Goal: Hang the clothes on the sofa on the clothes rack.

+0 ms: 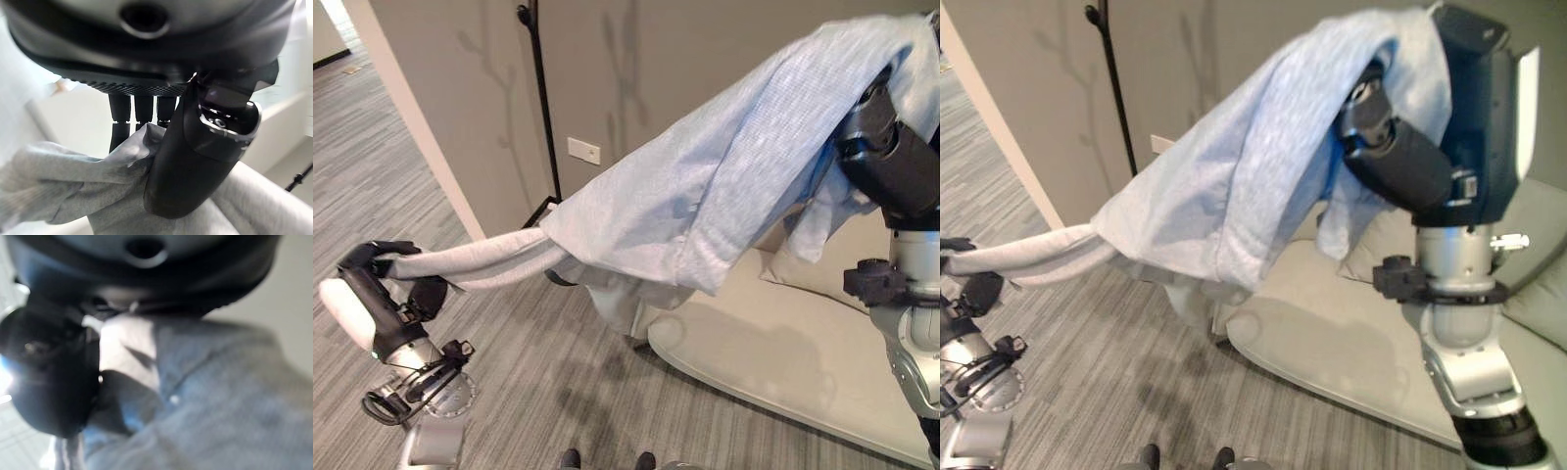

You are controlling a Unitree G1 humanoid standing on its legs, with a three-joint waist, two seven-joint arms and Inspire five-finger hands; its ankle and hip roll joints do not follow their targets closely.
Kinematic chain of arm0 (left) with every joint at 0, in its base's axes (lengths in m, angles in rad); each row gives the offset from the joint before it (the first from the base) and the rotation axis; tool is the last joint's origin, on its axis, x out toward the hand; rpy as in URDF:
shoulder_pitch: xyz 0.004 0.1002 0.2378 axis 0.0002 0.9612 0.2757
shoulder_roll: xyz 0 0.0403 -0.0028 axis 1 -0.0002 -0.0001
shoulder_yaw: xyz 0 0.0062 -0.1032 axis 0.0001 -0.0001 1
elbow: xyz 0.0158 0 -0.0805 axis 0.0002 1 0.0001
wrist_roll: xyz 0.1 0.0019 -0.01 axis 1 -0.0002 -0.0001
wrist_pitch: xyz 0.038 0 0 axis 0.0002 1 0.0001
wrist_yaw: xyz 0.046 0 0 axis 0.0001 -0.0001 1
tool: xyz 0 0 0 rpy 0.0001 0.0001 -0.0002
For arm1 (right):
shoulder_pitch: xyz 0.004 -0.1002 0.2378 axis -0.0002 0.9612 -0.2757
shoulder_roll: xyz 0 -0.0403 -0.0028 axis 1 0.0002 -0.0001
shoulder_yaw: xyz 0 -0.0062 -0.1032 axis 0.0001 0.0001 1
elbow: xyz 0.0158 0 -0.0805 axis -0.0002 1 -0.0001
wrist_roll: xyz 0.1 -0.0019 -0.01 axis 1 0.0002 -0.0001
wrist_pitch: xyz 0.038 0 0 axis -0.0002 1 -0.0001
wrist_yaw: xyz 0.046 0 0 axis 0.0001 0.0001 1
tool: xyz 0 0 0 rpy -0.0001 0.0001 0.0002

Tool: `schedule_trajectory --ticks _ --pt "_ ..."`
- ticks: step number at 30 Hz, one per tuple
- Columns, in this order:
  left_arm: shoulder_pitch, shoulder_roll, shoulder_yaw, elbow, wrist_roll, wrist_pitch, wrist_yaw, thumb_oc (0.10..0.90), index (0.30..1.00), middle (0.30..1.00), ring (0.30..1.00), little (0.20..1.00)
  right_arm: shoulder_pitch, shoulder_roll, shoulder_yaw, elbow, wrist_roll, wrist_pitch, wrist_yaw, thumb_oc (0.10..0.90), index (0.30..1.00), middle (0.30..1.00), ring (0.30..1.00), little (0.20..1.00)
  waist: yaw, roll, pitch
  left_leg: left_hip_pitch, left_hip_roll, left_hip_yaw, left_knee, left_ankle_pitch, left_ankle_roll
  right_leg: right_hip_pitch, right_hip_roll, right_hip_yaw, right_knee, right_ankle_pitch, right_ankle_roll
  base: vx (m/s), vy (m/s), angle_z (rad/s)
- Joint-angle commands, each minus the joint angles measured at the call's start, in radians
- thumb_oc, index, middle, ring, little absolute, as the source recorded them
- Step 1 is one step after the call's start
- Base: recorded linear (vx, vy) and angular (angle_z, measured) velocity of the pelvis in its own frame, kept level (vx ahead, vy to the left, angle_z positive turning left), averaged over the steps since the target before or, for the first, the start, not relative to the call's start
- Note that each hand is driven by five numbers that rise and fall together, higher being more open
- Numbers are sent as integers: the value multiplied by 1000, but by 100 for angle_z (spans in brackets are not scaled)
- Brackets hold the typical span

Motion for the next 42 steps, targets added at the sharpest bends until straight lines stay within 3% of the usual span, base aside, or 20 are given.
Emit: schedule_trajectory --ticks 1,6,9,11,13,14,15,19,20,21,22,23,24,26,29,33,35,36,42 --pt "-63 61 -73 -37 -39 -101 -84 400 300 300 300 300 -160 7 0 -3 14 -84 -78 400 300 300 300 300 -13 -66 -137 0 -101 -15 -3 -93 25 30 42 75 -169 71 54 1 -19 -3" --pt "-47 -12 -170 -41 -179 -125 -200 400 300 300 300 300 -321 16 133 34 6 -55 -109 400 300 300 300 300 0 -55 -173 -8 -98 -2 13 -104 24 89 39 113 -279 114 66 -6 -25 15" --pt "-87 -27 -291 24 -256 -127 -279 400 300 300 300 300 -525 -12 262 79 31 -58 -121 400 300 300 300 300 15 -60 -142 -100 -79 19 197 -128 8 128 34 139 -329 119 55 -118 -39 -9" --pt "-123 -40 -345 66 -287 -129 -302 400 300 300 300 300 -615 -16 320 107 60 -63 -127 400 300 300 300 300 17 -60 -125 -158 -56 29 298 -92 -13 147 34 142 -337 113 44 -120 -5 0" --pt "-142 -49 -372 82 -301 -125 -315 400 300 300 300 300 -647 -16 345 125 80 -64 -125 400 300 300 300 300 13 -56 -121 -173 -30 36 319 -64 -22 153 36 142 -339 110 41 -60 26 4" --pt "-157 -57 -389 92 -313 -122 -326 445 368 368 368 368 -681 -10 366 133 94 -66 -122 400 300 300 300 300 11 -55 -122 -168 -8 41 303 -54 -21 153 37 145 -340 109 41 -34 99 11" --pt "-188 -78 -418 119 -344 -121 -336 800 900 900 900 900 -708 6 388 139 120 -78 -123 400 300 300 300 300 5 -56 -126 -145 18 35 244 -50 -14 150 27 155 -334 110 44 -50 156 10" --pt "-255 -108 -460 161 -376 -120 -342 800 900 900 900 900 -729 20 396 149 165 -100 -109 400 300 300 300 300 -12 -58 -139 -100 97 -5 115 9 -29 133 5 161 -323 103 57 -21 134 -15" --pt "-281 -124 -475 178 -391 -126 -340 800 900 900 900 900 -735 24 397 153 183 -113 -108 400 300 300 300 300 -21 -54 -140 -76 138 -19 47 60 -47 129 2 161 -319 95 59 5 257 -21" --pt "-327 -152 -510 209 -399 -123 -344 800 900 900 900 900 -725 27 385 154 192 -125 -118 400 300 300 300 300 -45 -45 -149 -54 212 -5 -27 142 -78 125 -4 149 -315 80 69 10 192 -19" --pt "-330 -154 -511 213 -399 -125 -343 800 900 900 900 900 -725 26 385 154 192 -125 -119 400 300 300 300 300 -43 -43 -146 -44 214 -3 -42 150 -81 127 -1 149 -313 79 67 53 311 -12" --pt "-372 -193 -544 272 -394 -114 -339 800 900 900 900 900 -720 27 396 139 213 -136 -108 400 300 300 300 300 -70 -15 -175 11 245 48 -129 134 -105 125 -4 132 -309 77 87 53 318 9" --pt "-417 -239 -579 327 -389 -108 -330 800 900 900 900 900 -697 42 386 118 229 -148 -94 400 300 300 300 300 -85 16 -198 13 238 55 -129 101 -125 117 -13 123 -301 85 101 53 326 7" --pt "-451 -273 -607 350 -417 -111 -339 800 900 900 900 900 -673 50 382 100 240 -152 -86 400 300 300 300 300 -95 19 -210 19 216 68 -129 76 -124 108 -38 112 -291 100 112 3 223 -4" --pt "-484 -299 -623 346 -473 -121 -348 800 900 900 900 900 -659 69 379 90 242 -149 -88 400 300 300 300 300 -97 13 -211 28 193 80 -129 57 -114 99 -65 112 -279 111 126 -14 203 7" --pt "-495 -362 -670 275 -752 -139 -481 800 900 900 900 900 -628 118 376 92 235 -114 -81 400 300 300 300 300 -96 -19 -204 41 145 96 -129 17 -80 85 -114 127 -261 130 148 -28 156 2" --pt "-487 -365 -689 249 -798 -136 -514 800 900 900 900 900 -617 120 370 96 234 -107 -77 400 300 300 300 300 -92 -27 -202 41 137 96 -129 13 -74 86 -121 129 -261 133 152 -11 83 8" --pt "-447 -360 -754 172 -900 -103 -602 800 900 900 900 900 -593 118 351 102 233 -87 -74 400 300 300 300 300 -86 -41 -198 43 119 95 -129 1 -59 88 -137 132 -265 139 164 -15 100 4" --pt "-366 -267 -798 79 -910 -41 -682 800 900 900 900 900 -540 95 302 116 281 -75 -54 400 300 300 300 300 -70 -51 -198 56 95 96 -126 -16 -43 106 -156 135 -273 144 175 16 44 5"
